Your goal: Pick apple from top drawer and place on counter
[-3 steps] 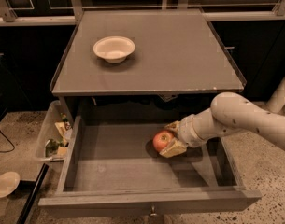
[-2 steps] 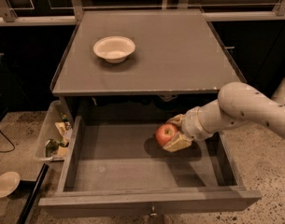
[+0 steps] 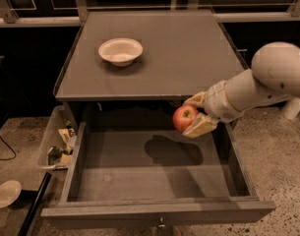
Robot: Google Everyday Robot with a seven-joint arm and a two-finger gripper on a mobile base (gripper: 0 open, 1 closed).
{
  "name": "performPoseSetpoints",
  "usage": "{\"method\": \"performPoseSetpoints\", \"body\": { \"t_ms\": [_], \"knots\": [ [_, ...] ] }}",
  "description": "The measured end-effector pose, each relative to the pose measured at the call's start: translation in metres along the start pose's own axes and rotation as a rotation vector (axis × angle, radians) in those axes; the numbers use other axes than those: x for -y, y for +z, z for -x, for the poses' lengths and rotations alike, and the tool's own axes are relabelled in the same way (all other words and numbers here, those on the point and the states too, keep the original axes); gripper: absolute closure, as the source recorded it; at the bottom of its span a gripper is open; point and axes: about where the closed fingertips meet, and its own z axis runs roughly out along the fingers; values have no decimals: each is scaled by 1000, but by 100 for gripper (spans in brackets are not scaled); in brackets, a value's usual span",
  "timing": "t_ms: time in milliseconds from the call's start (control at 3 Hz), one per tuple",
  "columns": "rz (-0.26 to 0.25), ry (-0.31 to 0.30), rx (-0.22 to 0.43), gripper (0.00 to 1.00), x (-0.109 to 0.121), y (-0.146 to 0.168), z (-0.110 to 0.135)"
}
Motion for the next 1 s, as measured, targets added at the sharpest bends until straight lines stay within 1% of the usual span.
{"method": "performPoseSetpoints", "body": {
  "t_ms": [333,667,1000],
  "knots": [
    [-49,-32,-19,100,18,-48,20],
    [-97,-53,-19,100,37,-83,35],
    [-103,-55,-10,100,45,-79,37]
  ]
}}
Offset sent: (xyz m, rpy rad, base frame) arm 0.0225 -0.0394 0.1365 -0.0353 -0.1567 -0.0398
